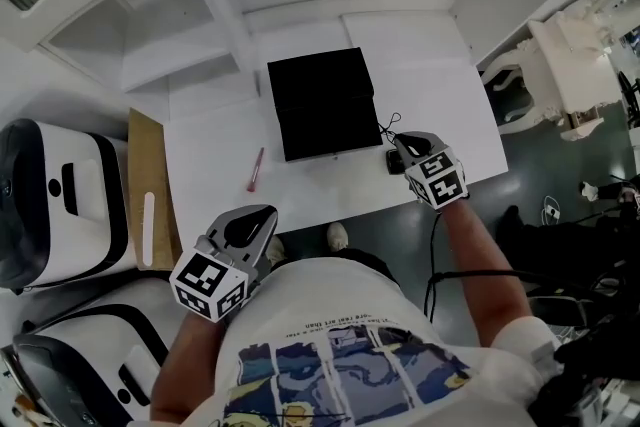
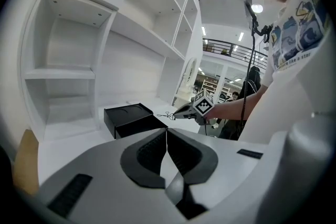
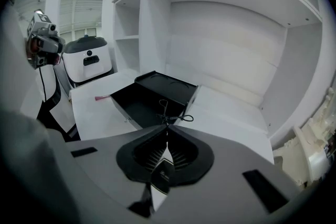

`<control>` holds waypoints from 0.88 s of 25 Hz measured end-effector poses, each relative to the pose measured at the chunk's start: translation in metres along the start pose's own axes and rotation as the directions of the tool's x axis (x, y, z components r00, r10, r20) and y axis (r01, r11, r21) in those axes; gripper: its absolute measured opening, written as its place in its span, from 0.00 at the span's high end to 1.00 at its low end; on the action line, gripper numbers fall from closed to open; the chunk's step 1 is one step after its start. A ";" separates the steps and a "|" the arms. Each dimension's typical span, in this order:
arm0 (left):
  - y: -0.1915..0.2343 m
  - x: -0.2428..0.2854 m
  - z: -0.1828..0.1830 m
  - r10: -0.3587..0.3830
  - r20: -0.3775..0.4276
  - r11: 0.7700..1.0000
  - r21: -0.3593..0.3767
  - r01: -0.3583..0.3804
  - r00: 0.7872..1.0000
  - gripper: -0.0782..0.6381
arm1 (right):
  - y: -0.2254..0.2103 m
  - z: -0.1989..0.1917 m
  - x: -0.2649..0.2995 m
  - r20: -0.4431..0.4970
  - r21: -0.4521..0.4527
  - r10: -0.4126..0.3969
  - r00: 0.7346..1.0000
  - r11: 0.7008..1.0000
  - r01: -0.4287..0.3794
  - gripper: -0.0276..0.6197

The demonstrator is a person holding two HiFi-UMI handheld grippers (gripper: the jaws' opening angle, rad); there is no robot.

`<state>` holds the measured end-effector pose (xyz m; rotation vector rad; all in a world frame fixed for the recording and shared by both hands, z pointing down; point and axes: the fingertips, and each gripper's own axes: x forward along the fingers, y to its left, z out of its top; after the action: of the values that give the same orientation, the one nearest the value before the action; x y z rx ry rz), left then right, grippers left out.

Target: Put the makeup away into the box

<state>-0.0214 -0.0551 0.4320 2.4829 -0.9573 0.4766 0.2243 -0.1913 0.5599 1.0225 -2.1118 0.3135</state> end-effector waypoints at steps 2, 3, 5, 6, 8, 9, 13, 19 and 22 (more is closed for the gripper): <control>0.005 -0.006 -0.002 0.004 0.010 1.000 -0.005 -0.004 1.000 0.87 | 0.013 0.007 0.009 -0.010 -0.014 0.015 1.000 1.000 -0.015 0.91; 0.008 -0.010 -0.003 0.007 0.014 1.000 -0.008 -0.007 1.000 0.87 | 0.019 0.010 0.014 -0.016 -0.021 0.023 1.000 1.000 -0.023 0.91; 0.013 -0.016 -0.005 0.013 0.020 1.000 -0.014 -0.013 1.000 0.87 | 0.031 0.015 0.024 -0.027 -0.027 0.038 0.999 0.999 -0.039 0.91; 0.015 -0.020 -0.007 0.017 0.022 1.000 -0.017 -0.017 1.000 0.87 | 0.036 0.017 0.029 -0.032 -0.027 0.045 0.998 0.999 -0.046 0.91; 0.021 -0.028 -0.009 0.028 0.028 0.999 -0.025 -0.027 0.999 0.87 | 0.046 0.022 0.038 -0.042 -0.029 0.055 0.998 0.998 -0.056 0.91; 0.024 -0.032 -0.010 0.035 0.031 0.999 -0.030 -0.034 0.999 0.87 | 0.050 0.024 0.043 -0.047 -0.030 0.059 0.997 0.998 -0.061 0.91; 0.036 -0.047 -0.017 0.057 0.038 0.997 -0.046 -0.056 0.998 0.87 | 0.068 0.033 0.063 -0.070 -0.026 0.074 0.995 0.997 -0.076 0.91; 0.052 -0.067 -0.025 0.073 0.042 0.995 -0.065 -0.071 0.996 0.87 | 0.093 0.048 0.098 -0.109 -0.012 0.087 0.990 0.996 -0.089 0.91; 0.059 -0.076 -0.029 0.079 0.041 0.995 -0.072 -0.076 0.996 0.87 | 0.102 0.052 0.114 -0.135 0.002 0.087 0.987 0.996 -0.087 0.91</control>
<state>-0.1202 -0.0387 0.4374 2.4096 -1.0728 0.4076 0.0747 -0.2158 0.6163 0.8829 -2.0373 0.4097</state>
